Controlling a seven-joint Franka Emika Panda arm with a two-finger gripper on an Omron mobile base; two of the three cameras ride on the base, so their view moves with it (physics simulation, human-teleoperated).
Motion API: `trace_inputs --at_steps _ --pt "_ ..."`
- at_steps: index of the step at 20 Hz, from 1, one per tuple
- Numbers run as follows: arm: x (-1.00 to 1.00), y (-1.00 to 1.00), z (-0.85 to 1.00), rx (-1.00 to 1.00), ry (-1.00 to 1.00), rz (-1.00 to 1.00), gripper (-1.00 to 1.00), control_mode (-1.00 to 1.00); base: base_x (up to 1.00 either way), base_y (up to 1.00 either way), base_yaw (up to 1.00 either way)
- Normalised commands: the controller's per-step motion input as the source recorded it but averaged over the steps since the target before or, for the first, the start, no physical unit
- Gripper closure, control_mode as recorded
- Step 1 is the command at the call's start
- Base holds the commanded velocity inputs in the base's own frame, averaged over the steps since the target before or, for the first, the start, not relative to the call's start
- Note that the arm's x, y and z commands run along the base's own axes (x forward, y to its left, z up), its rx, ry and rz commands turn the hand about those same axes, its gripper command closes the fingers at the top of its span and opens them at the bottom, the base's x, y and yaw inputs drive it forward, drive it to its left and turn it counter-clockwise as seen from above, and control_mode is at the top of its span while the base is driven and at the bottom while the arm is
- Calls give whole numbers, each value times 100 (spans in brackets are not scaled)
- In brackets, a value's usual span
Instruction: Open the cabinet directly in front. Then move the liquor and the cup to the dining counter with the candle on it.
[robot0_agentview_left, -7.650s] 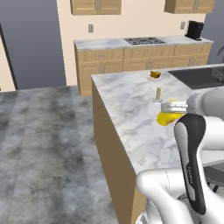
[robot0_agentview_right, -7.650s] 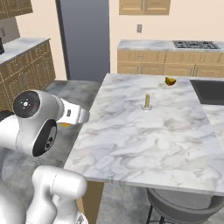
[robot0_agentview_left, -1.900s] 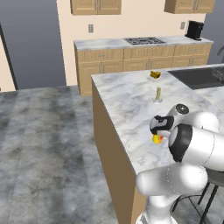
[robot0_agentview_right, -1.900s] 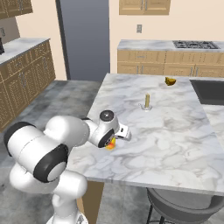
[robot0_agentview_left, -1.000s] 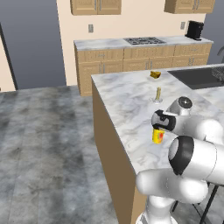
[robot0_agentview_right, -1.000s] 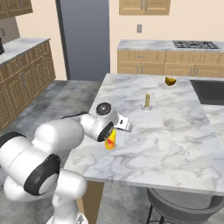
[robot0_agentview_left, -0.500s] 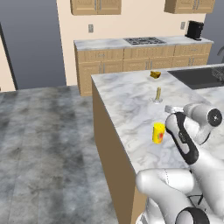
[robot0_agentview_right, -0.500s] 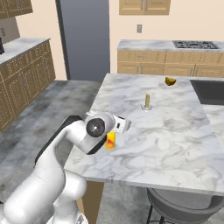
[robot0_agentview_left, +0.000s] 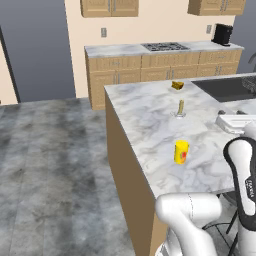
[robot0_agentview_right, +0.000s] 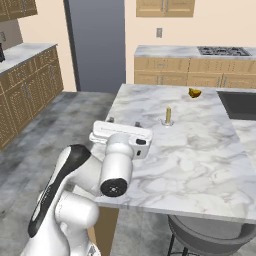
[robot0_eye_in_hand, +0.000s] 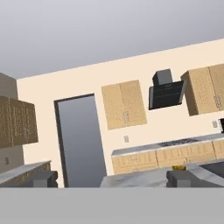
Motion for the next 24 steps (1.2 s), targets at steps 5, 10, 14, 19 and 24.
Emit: trace_inputs --at_steps 5,10,14,19,24 --pt "-83 0 97 0 17 4 -100 -100 0 0 0" --pt "-53 4 31 -5 29 12 -100 -100 0 0 0" --pt "0 0 0 0 0 0 -100 -100 0 0 0" --pt "-43 4 -16 -5 1 3 -100 100 -40 2 2" --pt "0 0 0 0 0 0 -100 100 -99 -2 -9"
